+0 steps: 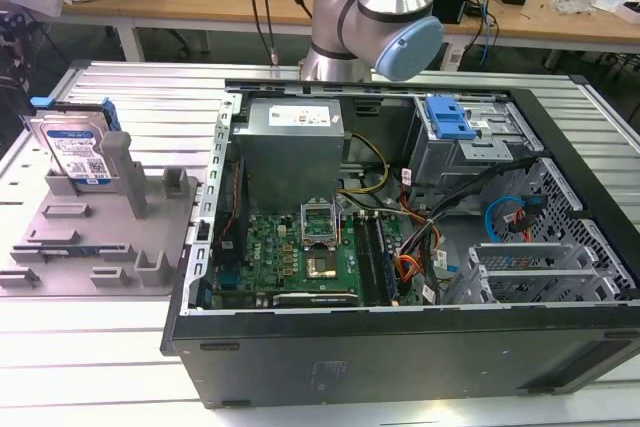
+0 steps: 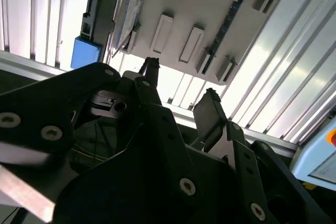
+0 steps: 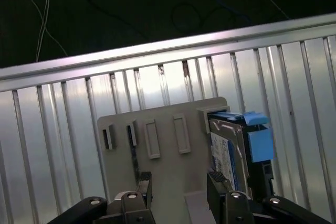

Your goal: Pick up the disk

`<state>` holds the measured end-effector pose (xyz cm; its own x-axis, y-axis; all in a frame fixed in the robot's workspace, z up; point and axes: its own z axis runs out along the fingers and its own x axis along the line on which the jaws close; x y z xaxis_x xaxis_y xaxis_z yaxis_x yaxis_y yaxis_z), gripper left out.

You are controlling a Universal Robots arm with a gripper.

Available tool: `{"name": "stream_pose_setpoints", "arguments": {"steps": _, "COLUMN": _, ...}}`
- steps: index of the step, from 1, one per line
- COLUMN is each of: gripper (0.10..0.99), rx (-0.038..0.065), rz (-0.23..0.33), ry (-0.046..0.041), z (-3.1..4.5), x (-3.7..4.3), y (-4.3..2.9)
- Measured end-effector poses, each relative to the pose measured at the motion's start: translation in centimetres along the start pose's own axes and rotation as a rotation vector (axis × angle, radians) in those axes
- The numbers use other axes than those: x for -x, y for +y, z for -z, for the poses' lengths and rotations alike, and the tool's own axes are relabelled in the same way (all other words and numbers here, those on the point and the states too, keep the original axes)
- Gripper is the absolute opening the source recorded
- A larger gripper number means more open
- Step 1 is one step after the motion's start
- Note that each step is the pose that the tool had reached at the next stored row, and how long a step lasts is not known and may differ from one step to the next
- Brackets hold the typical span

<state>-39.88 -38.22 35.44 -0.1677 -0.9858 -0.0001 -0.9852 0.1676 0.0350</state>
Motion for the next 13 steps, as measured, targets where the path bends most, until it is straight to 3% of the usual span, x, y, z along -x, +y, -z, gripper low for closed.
{"name": "stream_pose_setpoints", "arguments": {"steps": 3, "gripper": 0.541, "rx": 0.000, "rz": 0.011, "ry": 0.0026, "z": -0.02, "x": 2.35, "y": 0.40}}
{"name": "stream_pose_setpoints", "arguments": {"steps": 13, "gripper": 0.541, "rx": -0.001, "rz": 0.049, "ry": 0.0079, "z": -0.05, "x": 6.80, "y": 1.16}}
